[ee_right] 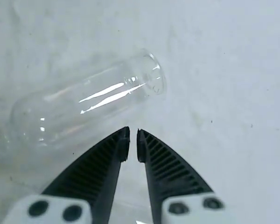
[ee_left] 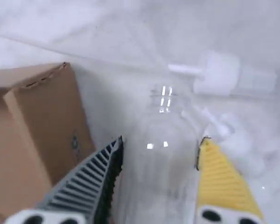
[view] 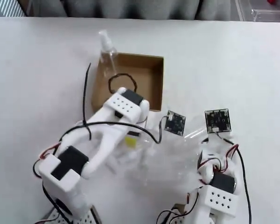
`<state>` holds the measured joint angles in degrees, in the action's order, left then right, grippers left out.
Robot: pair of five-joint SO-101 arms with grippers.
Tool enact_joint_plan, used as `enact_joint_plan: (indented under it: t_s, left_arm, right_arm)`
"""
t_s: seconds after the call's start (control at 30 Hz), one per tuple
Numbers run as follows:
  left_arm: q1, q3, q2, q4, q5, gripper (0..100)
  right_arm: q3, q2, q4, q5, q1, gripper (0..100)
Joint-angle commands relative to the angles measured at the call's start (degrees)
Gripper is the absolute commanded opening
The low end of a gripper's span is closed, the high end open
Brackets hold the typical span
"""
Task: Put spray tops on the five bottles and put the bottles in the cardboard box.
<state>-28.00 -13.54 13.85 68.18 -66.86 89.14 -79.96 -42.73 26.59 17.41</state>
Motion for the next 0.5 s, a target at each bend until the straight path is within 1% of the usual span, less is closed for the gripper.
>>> enact_joint_plan:
  t_s: [0.0,0.07,0.1,0.17,0.23,0.33,0.47]
  left_arm:
    - [0.6,0.9,-0.2,-0.3,-1.0,12]
    - [0.3,0.8,-0.2,1.8,-3.3,2]
    - [0.2,0.9,-0.3,3.3,-4.2,1]
    - [0.2,1.1,-0.6,6.1,-4.4,4]
    - [0.2,1.4,-0.6,8.2,-4.5,3]
    - [0.2,1.5,-0.7,9.9,-4.5,2]
    - [0.2,1.5,-0.7,10.2,-4.4,2]
  right_arm:
    - [-0.4,-0.6,1.2,-0.1,0.3,1.7]
    - [-0.4,-0.6,1.2,-0.1,0.3,1.7]
    - [-0.4,-0.6,1.2,-0.1,0.3,1.7]
    - [-0.4,-0.6,1.2,-0.1,0.3,1.7]
    - [-0.4,-0.6,1.2,-0.1,0.3,1.7]
    - [-0.4,-0.6,1.3,-0.1,0.3,1.7]
    - [-0.4,-0.6,1.3,-0.1,0.3,1.7]
